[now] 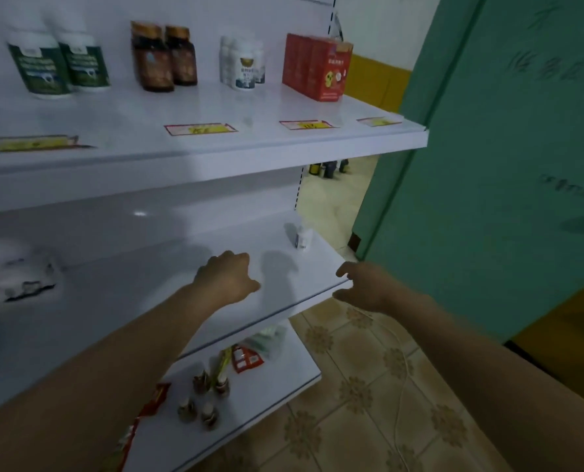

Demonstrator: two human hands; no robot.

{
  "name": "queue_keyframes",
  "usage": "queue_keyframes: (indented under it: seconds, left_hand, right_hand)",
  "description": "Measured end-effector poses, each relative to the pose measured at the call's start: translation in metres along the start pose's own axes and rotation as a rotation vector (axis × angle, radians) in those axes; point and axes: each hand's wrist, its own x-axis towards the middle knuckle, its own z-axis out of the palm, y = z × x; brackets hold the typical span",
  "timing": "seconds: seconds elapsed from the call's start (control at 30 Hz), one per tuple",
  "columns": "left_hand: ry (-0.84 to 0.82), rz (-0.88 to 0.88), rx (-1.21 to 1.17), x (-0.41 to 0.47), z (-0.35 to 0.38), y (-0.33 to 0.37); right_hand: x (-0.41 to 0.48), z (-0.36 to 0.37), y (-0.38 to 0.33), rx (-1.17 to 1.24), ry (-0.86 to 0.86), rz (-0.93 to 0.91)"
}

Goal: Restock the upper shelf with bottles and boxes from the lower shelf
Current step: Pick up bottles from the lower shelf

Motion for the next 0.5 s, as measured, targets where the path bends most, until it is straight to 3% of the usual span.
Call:
queue_keyframes:
  seconds: [0.37,0.5]
  left_hand:
    - [-0.054,-0.170,0.016,0.118,0.055,0.043]
    - [-0.036,-0.314,-0.029,0.138,0.079,0.052]
  right_hand:
    - [0.172,0.014,0.073,-0.265,-0.034,-0.167]
    - [0.232,0.022,0.087,-0.244,-0.020,-0.265]
